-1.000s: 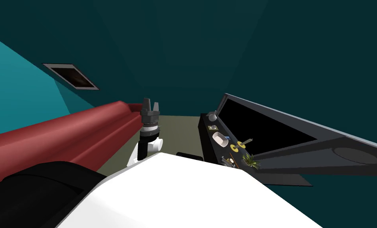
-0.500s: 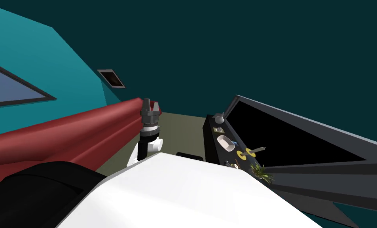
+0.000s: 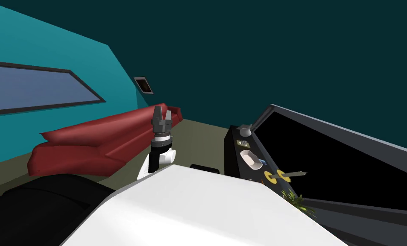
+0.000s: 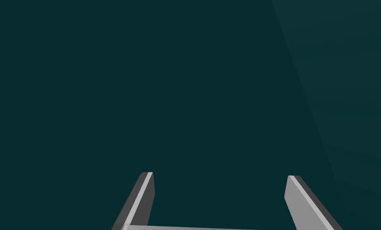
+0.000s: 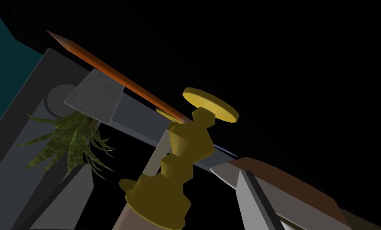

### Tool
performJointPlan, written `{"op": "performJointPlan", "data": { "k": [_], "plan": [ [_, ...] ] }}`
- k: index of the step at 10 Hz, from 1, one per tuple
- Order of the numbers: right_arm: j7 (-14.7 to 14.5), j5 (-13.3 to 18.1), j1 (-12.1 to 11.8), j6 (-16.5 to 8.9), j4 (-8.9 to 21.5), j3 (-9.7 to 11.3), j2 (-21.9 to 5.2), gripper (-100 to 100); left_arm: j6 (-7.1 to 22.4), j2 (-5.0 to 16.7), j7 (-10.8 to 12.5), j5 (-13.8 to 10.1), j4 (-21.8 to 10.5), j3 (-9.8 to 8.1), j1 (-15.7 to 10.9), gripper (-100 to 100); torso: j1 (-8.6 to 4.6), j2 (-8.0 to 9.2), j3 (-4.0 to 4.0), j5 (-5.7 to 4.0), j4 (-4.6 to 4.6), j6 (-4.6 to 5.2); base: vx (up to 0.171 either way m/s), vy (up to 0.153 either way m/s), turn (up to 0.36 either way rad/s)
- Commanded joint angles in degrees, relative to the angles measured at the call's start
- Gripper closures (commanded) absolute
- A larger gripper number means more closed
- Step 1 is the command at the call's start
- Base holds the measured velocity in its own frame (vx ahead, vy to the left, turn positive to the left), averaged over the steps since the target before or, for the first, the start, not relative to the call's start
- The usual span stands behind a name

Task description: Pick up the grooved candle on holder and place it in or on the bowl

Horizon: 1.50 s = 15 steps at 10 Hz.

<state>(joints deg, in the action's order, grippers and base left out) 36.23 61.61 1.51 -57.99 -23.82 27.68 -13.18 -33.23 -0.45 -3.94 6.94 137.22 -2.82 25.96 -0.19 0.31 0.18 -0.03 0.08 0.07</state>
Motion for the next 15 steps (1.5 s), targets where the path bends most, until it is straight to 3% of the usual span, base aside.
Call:
{"op": "performJointPlan", "data": {
  "k": [1, 2, 3, 4, 5, 7, 8, 9, 13, 14, 15],
  "plan": [
    [-1.4, -0.5, -0.6, -1.0, -2.3, -0.4, 0.1, -100, 0.0, 0.0, 0.0, 0.0, 0.0, 0.0, 0.0, 0, 0.0, 0.0, 0.0, 0.0, 0.0, 0.0, -0.038, -0.015, 0.061],
    [-0.6, -2.6, -0.6, -1.8, -0.9, -2.1, 0.3, -100, 0.0, 0.0, 0.0, 0.0, 0.0, -0.01, 0.0, 0, -0.02, -0.16, -0.09, -0.01, -0.03, 0.03, -0.07, -0.013, 0.284],
    [-0.6, -2.6, -0.6, -1.8, -2.6, -2.1, 0.3, -100, 0.0, 0.0, 0.0, 0.0, 0.0, 0.0, 0.0, 0, -0.03, -0.08, -0.05, 0.0, -0.02, -0.01, -0.075, -0.011, 0.429],
    [-0.6, -2.6, -0.6, -1.8, -0.9, -2.1, 0.3, -100, 0.0, 0.0, 0.0, 0.0, 0.0, 0.0, 0.0, 0, -0.01, -0.11, -0.06, -0.01, -0.01, -0.04, -0.029, -0.006, 0.098],
    [0.1, -4.7, -0.5, -2.5, 0.4, -3.8, 0.4, -100, 0.0, 0.0, 0.0, 0.0, 0.0, -0.01, 0.0, 0, -0.02, -0.22, -0.13, -0.01, -0.05, 0.04, -0.055, 0.02, 0.328],
    [0.1, -4.7, -0.5, -2.5, 0.4, -3.8, 0.4, -100, 0.0, 0.0, 0.0, 0.0, 0.0, 0.0, 0.0, 0, 0.05, -0.13, -0.07, 0.01, -0.03, 0.01, -0.055, 0.003, 0.209],
    [-0.8, -4.9, -1.1, -2.9, -1.1, -3.9, 0.1, -100, 0.0, 0.0, 0.0, 0.0, 0.0, -0.01, 0.0, 0, -0.02, -0.19, -0.11, -0.01, -0.04, 0.04, -0.016, -0.004, -0.002],
    [-0.7, -4.9, -1.0, -2.8, -0.9, -3.9, 0.2, 100, 0.0, 0.0, 0.0, 0.0, 0.0, -0.01, 0.0, 0, -0.03, -0.28, -0.16, -0.01, -0.06, 0.04, 0.0, 0.0, 0.0],
    [-0.6, -4.9, -1.1, -3.0, -0.8, -3.9, 0.1, 100, 0.0, 0.0, 0.0, 0.0, 0.0, -0.01, 0.0, 0, -0.18, -0.56, -0.31, -0.14, -0.09, -0.09, -0.002, 0.0, -0.007],
    [-0.6, -4.9, -1.2, -3.0, -0.8, -3.9, 0.1, 0, 0.0, 0.0, 0.0, 0.0, 0.0, -0.01, 0.0, 0, -0.18, -0.58, -0.32, -0.15, -0.09, -0.1, 0.0, 0.0, 0.0],
    [-0.6, -2.6, -0.6, -1.8, -0.9, -2.1, 0.3, 100, 0.0, 0.0, 0.0, 0.0, 0.0, -0.01, 0.0, 0, -0.19, -0.58, -0.32, -0.15, -0.09, -0.1, 0.075, -0.012, -0.31]
  ]
}}
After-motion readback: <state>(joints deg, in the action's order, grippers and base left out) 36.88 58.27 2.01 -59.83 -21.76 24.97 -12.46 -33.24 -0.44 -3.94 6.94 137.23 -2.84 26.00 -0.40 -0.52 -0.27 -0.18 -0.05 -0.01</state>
